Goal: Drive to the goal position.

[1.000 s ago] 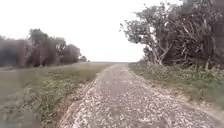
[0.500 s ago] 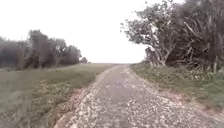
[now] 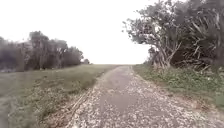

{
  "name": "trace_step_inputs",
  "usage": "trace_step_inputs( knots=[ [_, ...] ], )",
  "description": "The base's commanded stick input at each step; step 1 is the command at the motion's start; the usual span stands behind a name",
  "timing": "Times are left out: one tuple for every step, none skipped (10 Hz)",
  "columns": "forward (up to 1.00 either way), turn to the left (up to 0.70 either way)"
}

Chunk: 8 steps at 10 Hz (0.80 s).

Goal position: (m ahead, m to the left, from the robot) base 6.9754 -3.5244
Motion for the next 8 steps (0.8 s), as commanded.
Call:
trace_step_inputs(
  knots=[
    [0.7, 0.01],
    [0.7, 0.04],
    [0.7, 0.13],
    [0.7, 0.13],
    [0.7, 0.14],
    [0.7, 0.14],
    [0.7, 0.14],
    [0.7, 0.11]
  ],
)
